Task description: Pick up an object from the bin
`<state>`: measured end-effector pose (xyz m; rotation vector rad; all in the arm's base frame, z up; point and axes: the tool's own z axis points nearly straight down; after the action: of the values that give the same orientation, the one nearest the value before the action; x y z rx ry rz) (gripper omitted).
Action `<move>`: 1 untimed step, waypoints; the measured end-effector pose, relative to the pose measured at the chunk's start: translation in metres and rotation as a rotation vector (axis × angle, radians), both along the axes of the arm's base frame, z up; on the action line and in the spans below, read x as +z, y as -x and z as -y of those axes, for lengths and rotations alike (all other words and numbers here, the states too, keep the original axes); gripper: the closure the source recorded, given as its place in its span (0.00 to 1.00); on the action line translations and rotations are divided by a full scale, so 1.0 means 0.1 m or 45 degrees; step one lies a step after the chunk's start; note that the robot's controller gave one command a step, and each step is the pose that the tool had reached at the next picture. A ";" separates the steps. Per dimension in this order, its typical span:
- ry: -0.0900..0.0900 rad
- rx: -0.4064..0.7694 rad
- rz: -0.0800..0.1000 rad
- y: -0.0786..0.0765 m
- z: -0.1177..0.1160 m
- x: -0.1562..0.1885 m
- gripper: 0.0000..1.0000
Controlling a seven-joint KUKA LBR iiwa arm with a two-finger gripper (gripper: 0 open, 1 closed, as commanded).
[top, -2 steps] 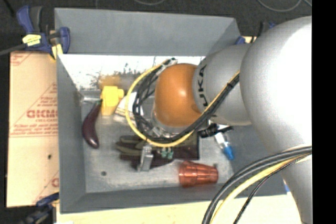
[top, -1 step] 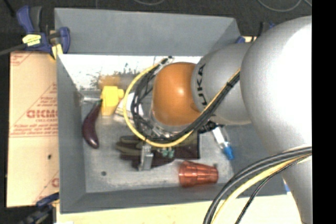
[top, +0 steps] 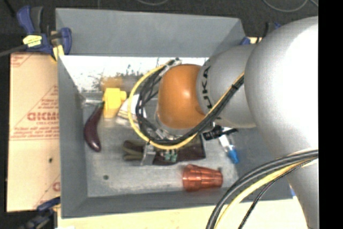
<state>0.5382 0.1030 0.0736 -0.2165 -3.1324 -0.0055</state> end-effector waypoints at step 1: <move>0.000 0.000 0.000 0.00 0.00 0.00 1.00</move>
Offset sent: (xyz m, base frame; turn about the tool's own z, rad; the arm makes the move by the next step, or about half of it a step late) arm 0.0001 0.0002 0.0512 0.0000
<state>0.5382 0.1031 0.0736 -0.2171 -3.1324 -0.0055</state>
